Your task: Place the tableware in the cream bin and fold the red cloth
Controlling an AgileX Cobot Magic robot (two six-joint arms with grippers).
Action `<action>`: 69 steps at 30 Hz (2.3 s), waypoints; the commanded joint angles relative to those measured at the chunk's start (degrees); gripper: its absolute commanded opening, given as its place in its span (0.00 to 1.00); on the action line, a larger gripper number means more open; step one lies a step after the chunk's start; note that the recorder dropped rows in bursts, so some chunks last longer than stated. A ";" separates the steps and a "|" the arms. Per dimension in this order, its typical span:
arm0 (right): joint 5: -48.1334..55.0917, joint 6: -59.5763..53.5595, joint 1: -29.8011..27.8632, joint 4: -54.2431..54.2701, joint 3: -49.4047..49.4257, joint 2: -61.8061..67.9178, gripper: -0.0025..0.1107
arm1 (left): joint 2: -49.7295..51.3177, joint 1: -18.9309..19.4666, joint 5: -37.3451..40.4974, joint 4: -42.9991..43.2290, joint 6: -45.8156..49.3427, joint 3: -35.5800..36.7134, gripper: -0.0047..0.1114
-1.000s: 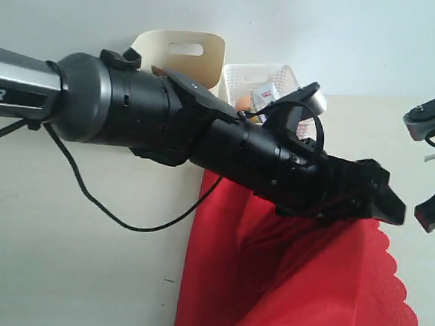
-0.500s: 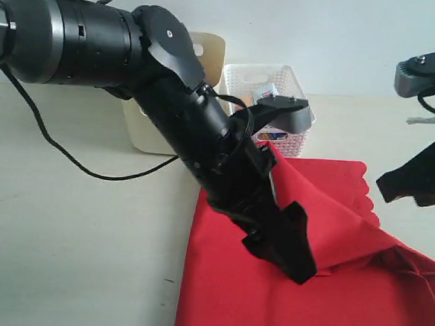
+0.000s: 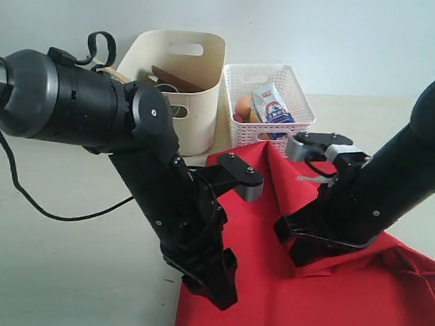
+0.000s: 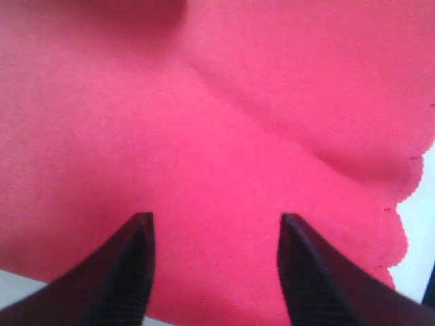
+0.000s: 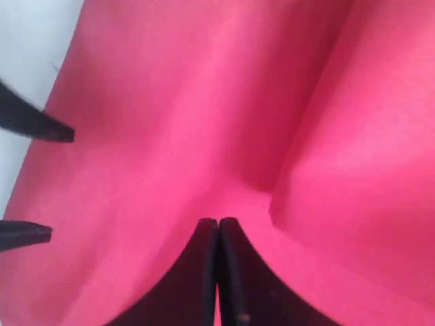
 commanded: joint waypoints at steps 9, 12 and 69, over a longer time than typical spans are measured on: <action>-17.67 5.27 1.65 -5.16 0.25 10.72 0.02 | 2.12 0.09 -8.93 -0.34 -2.56 4.56 0.04; -20.83 16.11 1.65 -17.08 0.15 10.33 0.02 | 4.36 0.09 -8.93 -0.52 -2.56 4.56 0.04; 2.25 3.24 -35.34 -2.42 -17.00 10.14 0.51 | -32.57 0.82 -22.20 -10.89 -2.12 20.89 0.04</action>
